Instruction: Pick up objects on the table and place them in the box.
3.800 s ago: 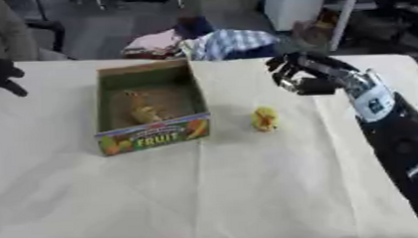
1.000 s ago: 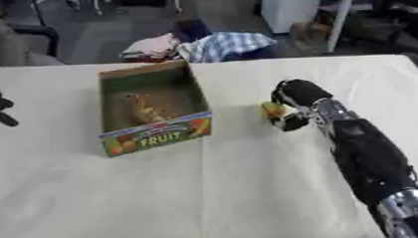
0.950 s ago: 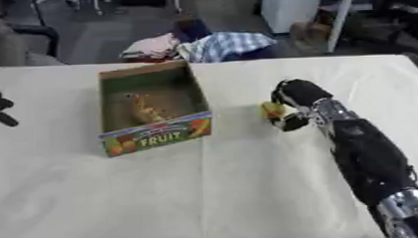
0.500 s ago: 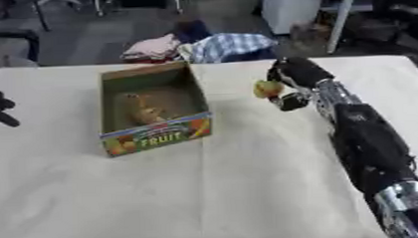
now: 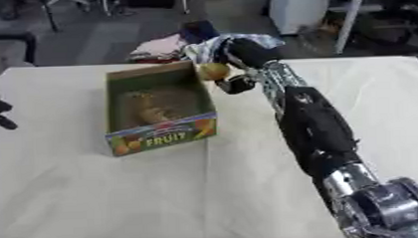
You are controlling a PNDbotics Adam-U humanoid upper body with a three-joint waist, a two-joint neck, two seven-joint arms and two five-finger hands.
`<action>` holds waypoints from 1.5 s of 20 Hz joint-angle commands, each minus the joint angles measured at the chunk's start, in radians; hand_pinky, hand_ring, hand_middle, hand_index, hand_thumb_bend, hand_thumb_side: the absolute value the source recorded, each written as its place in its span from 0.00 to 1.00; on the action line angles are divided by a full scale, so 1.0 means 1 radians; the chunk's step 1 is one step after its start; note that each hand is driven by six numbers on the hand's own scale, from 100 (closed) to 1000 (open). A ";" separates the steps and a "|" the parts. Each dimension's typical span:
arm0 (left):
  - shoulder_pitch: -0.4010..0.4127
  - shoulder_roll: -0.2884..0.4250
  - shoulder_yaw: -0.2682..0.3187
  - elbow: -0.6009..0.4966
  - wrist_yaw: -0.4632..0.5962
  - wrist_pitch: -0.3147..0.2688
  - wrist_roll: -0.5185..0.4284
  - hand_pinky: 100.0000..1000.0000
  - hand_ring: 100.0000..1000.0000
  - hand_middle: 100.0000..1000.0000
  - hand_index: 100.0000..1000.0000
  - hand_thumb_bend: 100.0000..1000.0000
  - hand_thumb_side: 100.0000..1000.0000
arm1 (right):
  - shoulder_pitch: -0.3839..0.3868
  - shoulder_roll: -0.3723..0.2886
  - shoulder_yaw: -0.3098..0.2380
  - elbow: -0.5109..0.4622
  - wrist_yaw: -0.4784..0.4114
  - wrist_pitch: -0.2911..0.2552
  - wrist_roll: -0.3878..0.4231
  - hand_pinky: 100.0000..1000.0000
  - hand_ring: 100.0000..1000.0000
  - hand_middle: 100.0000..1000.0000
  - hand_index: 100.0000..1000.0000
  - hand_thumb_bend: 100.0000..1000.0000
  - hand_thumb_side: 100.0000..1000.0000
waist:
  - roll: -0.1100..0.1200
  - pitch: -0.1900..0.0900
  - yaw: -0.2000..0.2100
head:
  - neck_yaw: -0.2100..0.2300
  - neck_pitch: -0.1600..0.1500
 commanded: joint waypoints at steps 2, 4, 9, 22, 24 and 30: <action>-0.028 0.002 -0.006 -0.019 0.017 0.001 -0.016 1.00 0.58 0.64 0.78 0.14 0.81 | -0.026 0.038 -0.021 0.004 0.027 0.033 -0.002 0.59 0.58 0.43 0.54 0.00 0.07 | 0.009 -0.006 0.014 | -0.025 0.005; -0.034 -0.002 -0.009 -0.020 0.021 0.003 -0.021 1.00 0.58 0.64 0.78 0.14 0.81 | -0.020 0.059 -0.026 0.013 0.045 0.047 -0.005 0.60 0.59 0.47 0.58 0.00 0.13 | 0.010 -0.005 0.023 | -0.030 0.005; -0.037 -0.009 -0.014 -0.019 0.024 0.006 -0.031 1.00 0.58 0.64 0.78 0.14 0.81 | -0.007 0.096 -0.024 0.018 0.091 0.066 -0.021 0.67 0.73 0.79 0.90 0.00 0.50 | 0.011 -0.005 0.039 | -0.038 0.005; -0.028 -0.011 0.001 -0.010 0.017 0.008 -0.020 1.00 0.58 0.64 0.78 0.14 0.81 | 0.003 0.076 0.008 -0.060 0.050 -0.044 -0.031 0.68 0.73 0.83 0.93 0.00 0.52 | 0.005 -0.007 0.027 | -0.026 0.005; -0.023 -0.009 0.007 -0.006 0.012 0.006 -0.011 1.00 0.58 0.64 0.78 0.14 0.81 | 0.012 0.050 0.003 -0.084 0.016 -0.075 -0.060 0.67 0.71 0.81 0.91 0.00 0.48 | 0.004 -0.007 0.018 | -0.018 0.005; -0.011 0.001 0.020 0.006 0.003 0.000 0.012 1.00 0.58 0.63 0.77 0.14 0.81 | 0.067 -0.050 -0.009 -0.148 -0.079 -0.152 -0.154 0.65 0.66 0.77 0.87 0.00 0.50 | -0.003 -0.006 -0.006 | 0.000 0.005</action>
